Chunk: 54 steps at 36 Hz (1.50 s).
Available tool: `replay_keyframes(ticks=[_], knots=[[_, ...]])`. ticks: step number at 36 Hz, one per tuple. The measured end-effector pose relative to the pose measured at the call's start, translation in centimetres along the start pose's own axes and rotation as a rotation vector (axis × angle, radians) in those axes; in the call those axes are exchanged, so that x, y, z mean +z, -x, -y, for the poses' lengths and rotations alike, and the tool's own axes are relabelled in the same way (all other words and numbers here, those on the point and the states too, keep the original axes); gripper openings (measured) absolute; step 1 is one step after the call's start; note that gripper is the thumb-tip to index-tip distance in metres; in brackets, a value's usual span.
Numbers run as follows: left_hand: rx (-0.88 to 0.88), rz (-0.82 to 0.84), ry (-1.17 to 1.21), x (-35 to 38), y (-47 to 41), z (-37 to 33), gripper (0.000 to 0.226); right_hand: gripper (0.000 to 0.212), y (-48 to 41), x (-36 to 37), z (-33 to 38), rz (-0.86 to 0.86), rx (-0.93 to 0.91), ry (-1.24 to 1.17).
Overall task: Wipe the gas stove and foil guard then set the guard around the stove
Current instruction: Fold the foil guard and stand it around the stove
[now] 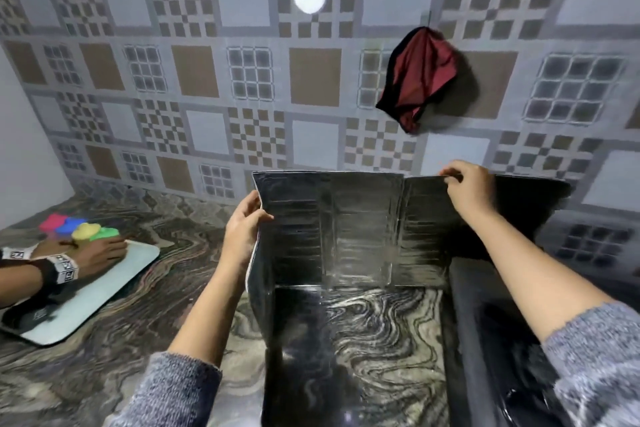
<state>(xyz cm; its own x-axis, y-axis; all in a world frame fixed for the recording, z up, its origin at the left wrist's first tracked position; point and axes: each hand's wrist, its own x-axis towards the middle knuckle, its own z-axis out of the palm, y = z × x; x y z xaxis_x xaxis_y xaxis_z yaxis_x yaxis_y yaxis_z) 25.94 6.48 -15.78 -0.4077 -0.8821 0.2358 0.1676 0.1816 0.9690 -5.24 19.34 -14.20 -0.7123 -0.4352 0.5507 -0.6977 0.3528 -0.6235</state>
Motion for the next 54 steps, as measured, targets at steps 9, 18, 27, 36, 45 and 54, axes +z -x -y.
replay_keyframes(ticks=[9, 18, 27, 36, 45, 54], knots=[[-0.089, 0.114, 0.034, 8.3, -0.6, 0.5, 0.053, 0.021, -0.4, -5.6, -6.4, -0.104, 0.107, 0.019], [-0.108, 0.216, 0.128, 17.3, -0.1, 0.5, 0.058, 0.023, -0.6, -11.1, -13.2, -0.259, 0.209, 0.113], [-0.179, 0.276, 0.207, 25.1, 0.6, 1.3, 0.057, 0.022, -1.7, -15.9, -19.1, -0.425, 0.217, 0.192], [-0.14, 0.291, 0.112, 29.7, 1.3, 1.4, 0.042, 0.03, -3.1, -17.6, -23.2, -0.288, 0.246, 0.278], [-0.18, 0.292, 0.16, 30.4, 0.0, 2.8, 0.058, 0.022, -4.6, -14.7, -21.7, -0.194, -0.072, 0.279], [-0.107, 0.423, 0.083, 30.6, -0.5, 3.0, 0.048, 0.016, -5.9, -16.1, -23.9, -0.302, -0.028, 0.288]])
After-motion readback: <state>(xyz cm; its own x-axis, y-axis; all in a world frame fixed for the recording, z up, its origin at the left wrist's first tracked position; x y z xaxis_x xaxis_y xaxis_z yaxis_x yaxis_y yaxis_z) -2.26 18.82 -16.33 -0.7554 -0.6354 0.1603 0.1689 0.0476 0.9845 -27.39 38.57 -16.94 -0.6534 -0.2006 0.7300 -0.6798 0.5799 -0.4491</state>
